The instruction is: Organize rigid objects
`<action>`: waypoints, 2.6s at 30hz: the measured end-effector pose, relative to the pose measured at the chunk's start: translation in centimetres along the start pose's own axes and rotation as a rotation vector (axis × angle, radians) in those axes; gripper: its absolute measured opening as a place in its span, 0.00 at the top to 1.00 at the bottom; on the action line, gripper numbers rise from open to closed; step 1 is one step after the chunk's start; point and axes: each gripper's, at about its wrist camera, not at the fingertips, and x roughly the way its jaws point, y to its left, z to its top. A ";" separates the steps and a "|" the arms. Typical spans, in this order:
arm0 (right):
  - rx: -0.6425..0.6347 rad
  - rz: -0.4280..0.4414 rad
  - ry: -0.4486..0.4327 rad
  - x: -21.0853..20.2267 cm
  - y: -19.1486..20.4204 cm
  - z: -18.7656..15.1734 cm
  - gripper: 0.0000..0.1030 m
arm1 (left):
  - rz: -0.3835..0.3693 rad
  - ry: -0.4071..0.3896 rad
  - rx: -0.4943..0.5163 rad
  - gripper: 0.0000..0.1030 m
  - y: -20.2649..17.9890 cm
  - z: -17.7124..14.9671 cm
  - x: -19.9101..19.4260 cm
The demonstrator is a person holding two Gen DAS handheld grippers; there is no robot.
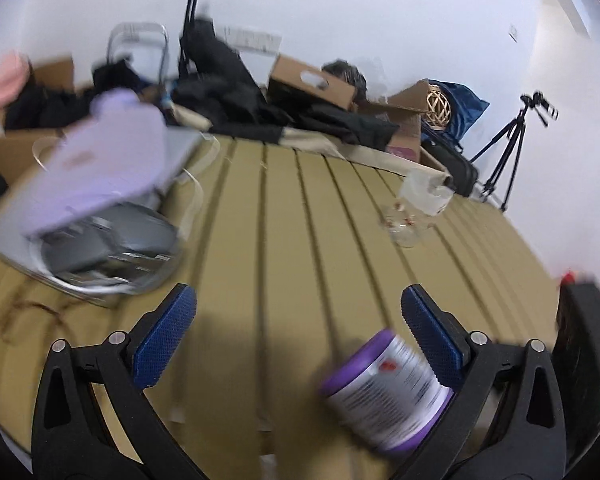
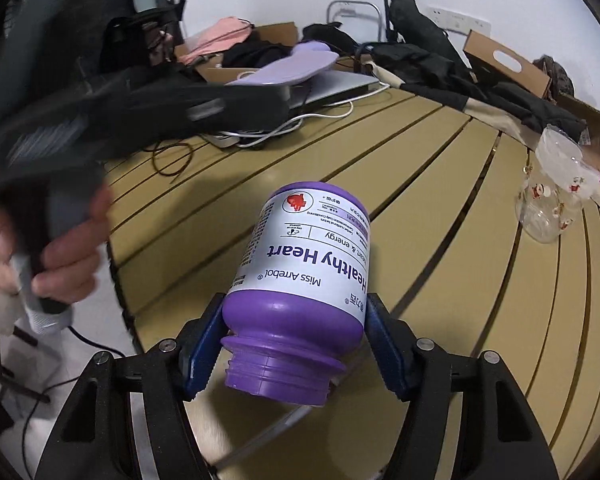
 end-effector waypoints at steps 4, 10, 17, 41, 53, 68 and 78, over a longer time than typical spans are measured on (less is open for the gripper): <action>0.000 0.003 -0.013 -0.3 0.3 -0.4 0.30 | 0.000 0.049 0.065 0.26 -1.5 -0.1 1.6; -0.040 -0.035 -0.030 -0.5 0.7 -0.7 0.30 | 0.037 0.072 0.134 0.43 -2.0 -1.9 1.7; -0.055 -0.119 -0.019 -1.1 -0.9 -1.7 0.25 | 0.090 0.073 0.176 0.44 -2.1 -2.5 1.1; 0.059 -0.140 -0.071 -3.0 -5.1 -2.8 0.23 | 0.039 0.132 0.310 0.44 -6.0 0.8 5.5; 0.198 -0.158 -0.086 -3.7 -8.3 -2.7 0.23 | -0.186 0.071 0.365 0.03 -6.4 0.7 1.8; 0.420 -0.110 -0.088 -5.2 -12.9 -3.3 0.23 | -0.218 0.380 0.651 0.43 -10.0 -4.2 8.4; 0.437 0.009 -0.157 -6.6 -12.6 -2.7 0.23 | -0.202 0.151 0.499 0.43 -8.3 -1.8 4.7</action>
